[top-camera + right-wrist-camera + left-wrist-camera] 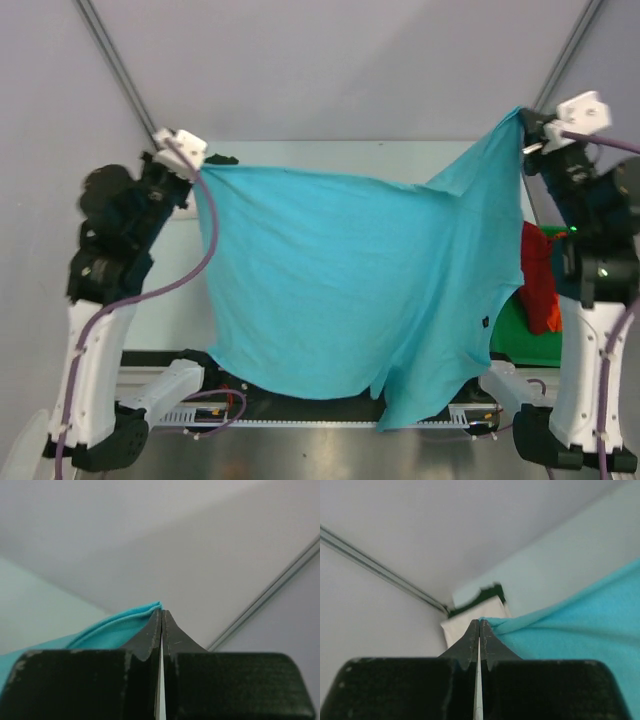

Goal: Fold and stack the t-shirts
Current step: Flatten the tshirt out

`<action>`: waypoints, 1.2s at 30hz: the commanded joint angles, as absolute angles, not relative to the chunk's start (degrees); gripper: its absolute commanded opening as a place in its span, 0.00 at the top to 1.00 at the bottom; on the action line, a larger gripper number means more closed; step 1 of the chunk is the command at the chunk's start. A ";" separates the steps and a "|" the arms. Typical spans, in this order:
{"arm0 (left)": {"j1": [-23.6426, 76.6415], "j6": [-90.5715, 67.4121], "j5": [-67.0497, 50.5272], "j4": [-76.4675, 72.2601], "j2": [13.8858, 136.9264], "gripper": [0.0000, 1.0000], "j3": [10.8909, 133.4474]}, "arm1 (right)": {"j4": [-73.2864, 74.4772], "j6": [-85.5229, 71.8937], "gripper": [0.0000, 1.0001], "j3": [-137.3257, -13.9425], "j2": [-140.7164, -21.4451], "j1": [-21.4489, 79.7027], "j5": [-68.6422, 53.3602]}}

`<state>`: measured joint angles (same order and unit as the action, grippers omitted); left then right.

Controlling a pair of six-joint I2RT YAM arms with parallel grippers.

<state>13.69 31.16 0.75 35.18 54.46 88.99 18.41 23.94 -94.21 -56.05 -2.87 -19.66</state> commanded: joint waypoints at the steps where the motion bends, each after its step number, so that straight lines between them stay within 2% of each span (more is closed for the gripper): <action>1: 13.18 32.78 0.44 32.90 54.67 1.00 76.23 | 19.07 28.56 1.00 -84.06 -56.07 -2.99 -23.46; 4: 13.18 33.66 0.44 25.53 56.33 1.00 65.33 | 14.88 31.37 1.00 -73.24 -57.39 -2.64 -24.61; 8: 13.18 33.49 0.44 16.36 67.54 1.00 58.10 | 8.28 36.73 1.00 -63.04 -67.11 -0.19 -23.73; 14: 11.78 33.92 1.85 8.35 83.04 1.00 61.69 | -1.58 38.48 1.00 -64.51 -83.21 2.89 -22.15; 18: 11.08 34.72 2.72 7.82 93.32 1.00 69.86 | -2.72 42.45 1.00 -68.89 -94.53 2.99 -21.10; 25: 9.93 33.84 5.09 10.90 108.09 1.00 84.10 | -0.18 36.04 1.00 -88.21 -113.42 1.67 -20.74; 33: 9.58 34.89 9.57 12.31 120.57 1.00 97.72 | 13.07 28.92 1.00 -125.71 -136.65 1.32 -20.13; 36: 9.49 34.37 12.20 10.29 123.30 1.00 100.45 | 13.89 28.65 1.00 -132.34 -141.57 2.11 -19.34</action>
